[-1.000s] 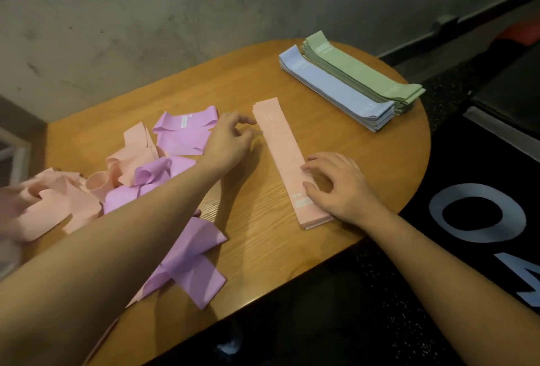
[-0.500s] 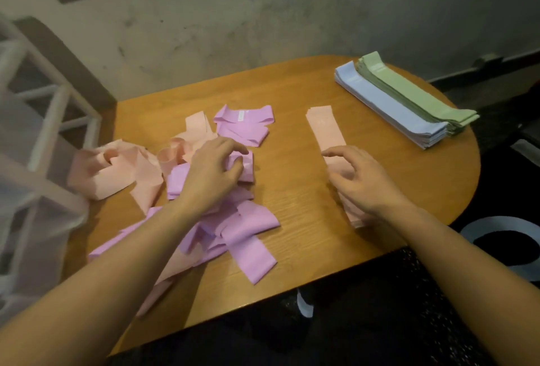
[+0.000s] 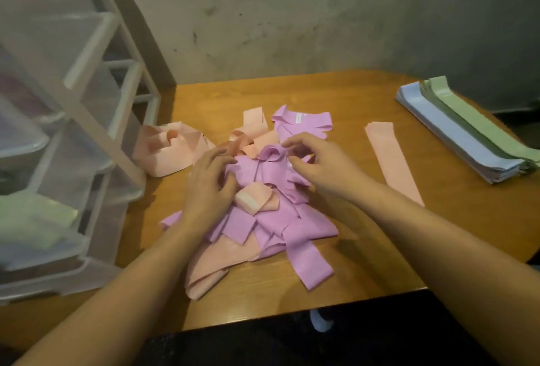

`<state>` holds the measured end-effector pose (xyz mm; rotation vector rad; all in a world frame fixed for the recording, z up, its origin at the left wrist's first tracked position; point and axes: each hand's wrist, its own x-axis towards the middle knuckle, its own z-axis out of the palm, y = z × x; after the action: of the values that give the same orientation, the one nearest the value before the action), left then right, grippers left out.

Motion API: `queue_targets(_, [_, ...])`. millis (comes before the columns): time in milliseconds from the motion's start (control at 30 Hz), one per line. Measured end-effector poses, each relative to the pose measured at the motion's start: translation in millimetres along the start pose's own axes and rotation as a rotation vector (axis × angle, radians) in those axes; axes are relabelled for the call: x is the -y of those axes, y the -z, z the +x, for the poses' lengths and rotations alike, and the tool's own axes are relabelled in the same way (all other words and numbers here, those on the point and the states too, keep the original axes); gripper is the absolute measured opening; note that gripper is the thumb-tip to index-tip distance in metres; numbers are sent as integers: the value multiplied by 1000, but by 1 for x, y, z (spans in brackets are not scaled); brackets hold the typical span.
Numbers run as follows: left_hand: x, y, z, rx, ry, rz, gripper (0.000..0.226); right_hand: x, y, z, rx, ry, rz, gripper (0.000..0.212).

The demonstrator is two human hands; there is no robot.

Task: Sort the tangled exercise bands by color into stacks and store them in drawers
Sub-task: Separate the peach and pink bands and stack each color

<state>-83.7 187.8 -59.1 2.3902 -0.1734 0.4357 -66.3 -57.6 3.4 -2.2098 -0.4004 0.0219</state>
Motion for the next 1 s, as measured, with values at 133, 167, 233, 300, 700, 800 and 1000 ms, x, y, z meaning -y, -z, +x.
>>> queue_targets(133, [2,-2,-6,-59,28,-103,24,24,-20,38,61,49,-74,30])
queue_targets(167, [3,-3,-7,-60,18,-124,26,27,-26,48,87,70,-122,31])
queue_targets(233, [3,-3,-7,-67,22,-183,32,33,-38,67,123,127,-247,35])
queue_targets(300, [2,-2,-6,-76,53,-246,40,36,-50,84,139,179,-352,39])
queue_targets(700, [4,-4,-6,-20,140,-333,87,20,-73,69,-47,206,-265,14])
queue_targets(800, [5,-4,-7,1,150,-365,94,39,-70,43,-26,88,-22,7])
queue_targets(1000, [-3,2,-7,-2,48,-224,80,60,-70,11,-82,-286,650,14])
